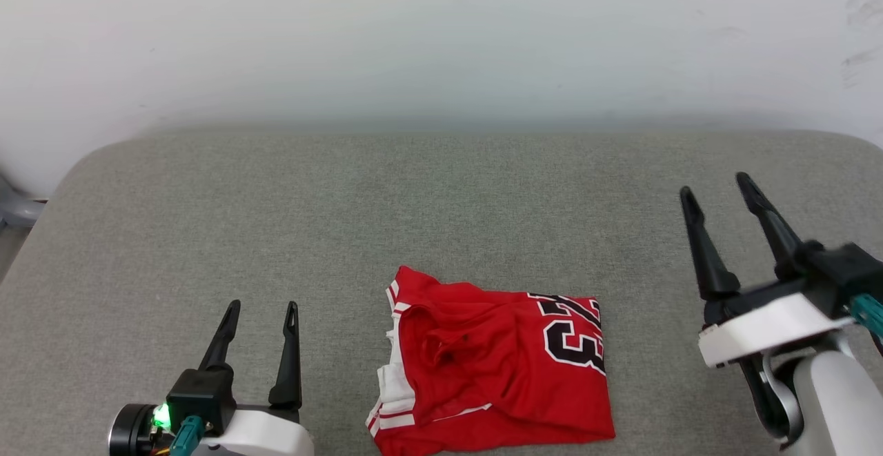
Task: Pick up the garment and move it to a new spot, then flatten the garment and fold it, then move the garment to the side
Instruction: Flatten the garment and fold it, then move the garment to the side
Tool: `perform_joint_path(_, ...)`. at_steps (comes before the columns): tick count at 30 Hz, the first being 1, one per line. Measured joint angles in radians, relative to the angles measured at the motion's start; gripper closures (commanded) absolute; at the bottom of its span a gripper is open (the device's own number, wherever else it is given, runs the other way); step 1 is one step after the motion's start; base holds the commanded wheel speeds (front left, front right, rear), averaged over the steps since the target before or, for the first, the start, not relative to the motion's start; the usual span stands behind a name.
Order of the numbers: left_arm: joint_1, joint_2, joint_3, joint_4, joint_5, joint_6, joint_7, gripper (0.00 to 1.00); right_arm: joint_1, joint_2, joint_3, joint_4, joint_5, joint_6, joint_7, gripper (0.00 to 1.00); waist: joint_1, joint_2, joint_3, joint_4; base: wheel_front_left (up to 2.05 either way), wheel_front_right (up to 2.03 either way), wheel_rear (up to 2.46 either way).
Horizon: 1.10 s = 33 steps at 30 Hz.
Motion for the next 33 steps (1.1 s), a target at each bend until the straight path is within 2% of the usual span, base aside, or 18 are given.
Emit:
perform_joint_path(5,0.019,0.000,-0.008,-0.009,0.003,-0.003,0.000,0.00,0.140,0.081,-0.105,-0.106,-0.049,0.000,0.000,0.00,0.0000,0.0000,-0.011,-0.006,0.00,0.00,0.00)
perform_joint_path(13,0.038,0.000,-0.016,-0.006,0.006,-0.007,0.000,0.00,0.315,0.145,-0.151,-0.165,-0.076,0.000,0.000,0.00,0.0000,0.0000,-0.025,0.001,0.00,0.00,0.00)
perform_joint_path(21,0.050,0.000,-0.012,0.002,0.002,-0.007,0.000,0.00,0.381,0.167,-0.150,-0.151,-0.083,0.000,0.000,0.00,0.0000,0.0000,-0.029,0.009,0.00,0.00,0.00)
perform_joint_path(33,0.051,-0.001,-0.018,0.012,-0.001,-0.007,0.000,0.00,0.360,0.172,-0.151,-0.141,-0.101,0.000,0.000,0.00,0.0000,0.0000,-0.025,0.020,0.00,0.00,0.00)
